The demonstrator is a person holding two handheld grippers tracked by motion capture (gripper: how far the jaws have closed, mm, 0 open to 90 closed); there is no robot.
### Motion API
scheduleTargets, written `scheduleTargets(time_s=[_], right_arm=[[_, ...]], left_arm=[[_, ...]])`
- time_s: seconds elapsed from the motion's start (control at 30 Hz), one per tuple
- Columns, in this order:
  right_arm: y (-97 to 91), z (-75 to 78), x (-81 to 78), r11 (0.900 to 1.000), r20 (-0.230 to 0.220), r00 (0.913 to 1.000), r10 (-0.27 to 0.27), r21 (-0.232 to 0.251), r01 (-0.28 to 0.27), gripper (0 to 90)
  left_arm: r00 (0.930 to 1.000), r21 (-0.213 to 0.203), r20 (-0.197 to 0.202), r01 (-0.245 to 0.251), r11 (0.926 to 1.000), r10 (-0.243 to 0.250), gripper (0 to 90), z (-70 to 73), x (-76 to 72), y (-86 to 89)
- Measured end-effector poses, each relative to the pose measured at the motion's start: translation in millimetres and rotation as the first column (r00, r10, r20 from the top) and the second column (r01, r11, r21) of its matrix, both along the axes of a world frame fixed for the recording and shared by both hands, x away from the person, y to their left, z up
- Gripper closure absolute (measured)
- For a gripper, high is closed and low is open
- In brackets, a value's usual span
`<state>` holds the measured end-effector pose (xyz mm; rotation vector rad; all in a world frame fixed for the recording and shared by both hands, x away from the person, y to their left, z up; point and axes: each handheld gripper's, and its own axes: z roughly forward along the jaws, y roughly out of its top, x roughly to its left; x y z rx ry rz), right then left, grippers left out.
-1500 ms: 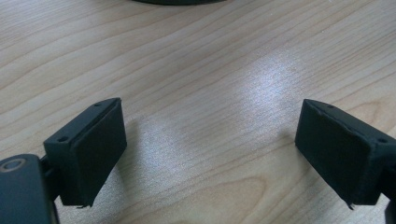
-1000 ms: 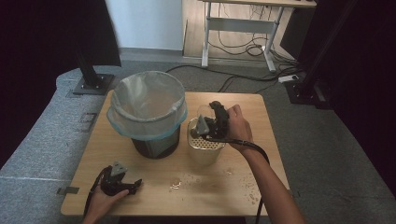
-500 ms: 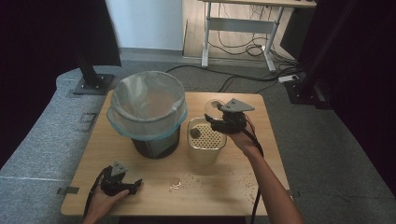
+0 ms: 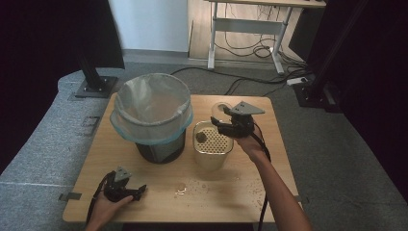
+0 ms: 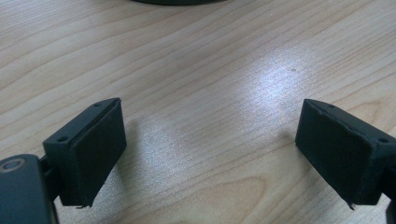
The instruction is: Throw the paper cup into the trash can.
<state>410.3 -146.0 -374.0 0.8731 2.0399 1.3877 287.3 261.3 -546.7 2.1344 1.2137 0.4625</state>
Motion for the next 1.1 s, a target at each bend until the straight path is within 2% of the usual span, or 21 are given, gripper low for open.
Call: scheduleTargets(time_s=[0.1, 0.13, 0.2, 0.23, 0.27, 0.3, 0.33, 0.43, 0.47, 0.57, 0.6, 0.63, 0.7, 0.73, 0.77, 0.8, 0.87, 0.9, 1.0, 1.03, 1.1], right_arm=[[-0.9, 4.1, -0.4, 0.9999, 0.007, 1.0000, -0.007, 0.016, 0.007, 36.9], [0.7, 10.7, -0.7, 0.9995, 0.004, 0.9998, -0.017, 0.028, 0.017, 37.0], [2.5, 15.3, -1.3, 0.9995, 0.012, 0.9997, -0.020, 0.025, 0.020, 36.9], [7.0, 25.5, -2.8, 0.9995, 0.030, 0.9995, -0.007, 0.031, 0.007, 36.9], [7.0, 25.5, -2.8, 0.9995, 0.030, 0.9995, -0.007, 0.031, 0.007, 36.9], [12.7, 36.0, -4.2, 0.9994, 0.049, 0.9988, 0.007, 0.035, -0.009, 36.9], [12.7, 36.0, -4.2, 0.9994, 0.049, 0.9988, 0.007, 0.035, -0.009, 36.9], [25.6, 54.0, -4.6, 0.9987, 0.073, 0.9970, 0.026, 0.042, -0.029, 36.9], [25.6, 54.0, -4.6, 0.9987, 0.073, 0.9970, 0.026, 0.042, -0.029, 36.9], [36.4, 66.6, -3.2, 0.9979, 0.087, 0.9956, 0.036, 0.052, -0.040, 36.9], [44.2, 75.1, -2.2, 0.9968, 0.090, 0.9951, 0.040, 0.066, -0.046, 36.8], [44.2, 75.1, -2.2, 0.9968, 0.090, 0.9951, 0.040, 0.066, -0.046, 36.8], [58.5, 87.6, 0.0, 0.9944, 0.097, 0.9937, 0.057, 0.083, -0.065, 36.7], [58.5, 87.6, 0.0, 0.9944, 0.097, 0.9937, 0.057, 0.083, -0.065, 36.7], [71.4, 95.4, 2.1, 0.9930, 0.096, 0.9925, 0.076, 0.084, -0.084, 36.6], [71.4, 95.4, 2.1, 0.9930, 0.096, 0.9925, 0.076, 0.084, -0.084, 36.6], [86.5, 103.2, 4.1, 0.9914, 0.100, 0.9900, 0.100, 0.074, -0.108, 36.4], [102.7, 109.5, 5.4, 0.9883, 0.104, 0.9866, 0.126, 0.074, -0.134, 36.1], [125.8, 114.0, 9.8, 0.9832, 0.106, 0.9806, 0.165, 0.061, -0.172, 34.6], [125.8, 114.0, 9.8, 0.9832, 0.106, 0.9806, 0.165, 0.061, -0.172, 34.6], [138.1, 113.1, 15.6, 0.9717, 0.094, 0.9720, 0.215, 0.078, -0.223, 32.3]], left_arm=[[1.0000, 0.000, 0.000, 0.000, 1.0000, 0.000, 8.0, 0.0, 0.1, 0.0], [1.0000, 0.000, 0.000, 0.000, 1.0000, 0.000, 7.9, 0.0, 0.1, 0.0], [1.0000, -0.001, -0.001, 0.000, 1.0000, 0.000, 7.8, 0.0, 0.1, -0.1], [1.0000, 0.000, 0.000, 0.000, 1.0000, 0.000, 7.8, 0.0, 0.1, -0.1], [1.0000, 0.000, 0.000, 0.000, 1.0000, 0.000, 7.8, 0.0, 0.1, -0.1], [1.0000, 0.000, 0.000, 0.000, 1.0000, 0.000, 7.9, 0.0, 0.1, -0.2], [1.0000, 0.000, 0.000, -0.001, 1.0000, 0.001, 7.9, 0.0, 0.1, -0.2], [1.0000, 0.001, 0.000, 0.000, 1.0000, 0.000, 7.9, 0.1, 0.0, -0.2], [1.0000, 0.000, 0.000, -0.001, 1.0000, 0.001, 7.9, 0.1, 0.0, -0.2], [1.0000, 0.000, 0.001, -0.001, 1.0000, 0.001, 7.9, -0.1, 0.1, -0.2], [1.0000, -0.001, 0.000, 0.000, 1.0000, 0.000, 7.8, 0.0, 0.1, -0.1], [1.0000, 0.000, 0.000, 0.000, 1.0000, 0.000, 7.8, 0.0, 0.1, -0.1], [1.0000, 0.000, 0.001, 0.000, 1.0000, 0.000, 7.8, 0.0, 0.1, -0.2], [1.0000, 0.000, 0.000, 0.000, 1.0000, 0.000, 7.8, 0.0, 0.1, -0.1], [1.0000, -0.002, 0.000, -0.001, 1.0000, 0.001, 7.8, -0.1, 0.0, -0.3], [1.0000, -0.002, 0.000, -0.001, 1.0000, 0.001, 7.8, -0.1, 0.0, -0.3], [1.0000, -0.002, -0.001, 0.000, 1.0000, 0.000, 7.7, -0.1, 0.0, -0.3], [1.0000, -0.002, -0.001, 0.001, 1.0000, -0.001, 7.7, -0.1, 0.0, -0.2], [1.0000, -0.002, -0.001, 0.003, 1.0000, -0.003, 7.7, -0.1, 0.0, 0.0], [1.0000, -0.002, -0.001, 0.004, 1.0000, -0.004, 7.7, -0.1, -0.1, 0.1], [1.0000, -0.002, -0.001, 0.003, 1.0000, -0.003, 7.7, -0.1, -0.1, 0.1]])
